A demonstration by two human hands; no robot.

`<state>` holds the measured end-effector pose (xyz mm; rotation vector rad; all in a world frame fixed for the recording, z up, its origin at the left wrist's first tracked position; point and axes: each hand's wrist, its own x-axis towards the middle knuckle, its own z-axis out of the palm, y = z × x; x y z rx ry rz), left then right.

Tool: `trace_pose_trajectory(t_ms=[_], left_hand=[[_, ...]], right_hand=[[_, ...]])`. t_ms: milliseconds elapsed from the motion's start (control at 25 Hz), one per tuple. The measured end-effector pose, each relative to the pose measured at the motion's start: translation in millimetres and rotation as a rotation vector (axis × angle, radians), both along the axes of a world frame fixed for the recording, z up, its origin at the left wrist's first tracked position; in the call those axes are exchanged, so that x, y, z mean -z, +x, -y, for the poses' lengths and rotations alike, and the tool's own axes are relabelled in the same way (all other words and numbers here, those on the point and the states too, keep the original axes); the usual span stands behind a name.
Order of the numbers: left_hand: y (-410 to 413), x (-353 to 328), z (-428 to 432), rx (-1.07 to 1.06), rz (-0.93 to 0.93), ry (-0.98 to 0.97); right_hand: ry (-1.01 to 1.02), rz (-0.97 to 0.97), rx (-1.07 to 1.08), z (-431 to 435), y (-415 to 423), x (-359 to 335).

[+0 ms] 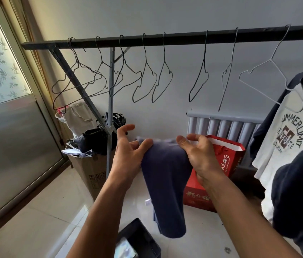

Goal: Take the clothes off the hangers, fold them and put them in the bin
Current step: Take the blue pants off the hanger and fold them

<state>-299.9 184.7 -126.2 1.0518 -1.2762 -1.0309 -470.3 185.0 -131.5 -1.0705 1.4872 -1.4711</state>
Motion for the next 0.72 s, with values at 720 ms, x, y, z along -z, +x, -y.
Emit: trace_pose_trajectory(t_ms=[720], left_hand=[[8.1, -22.2, -0.9, -0.157, 0.652, -0.286]], right_hand=[[-0.191, -0.668, -0.23, -12.5, -17.5, -43.5]])
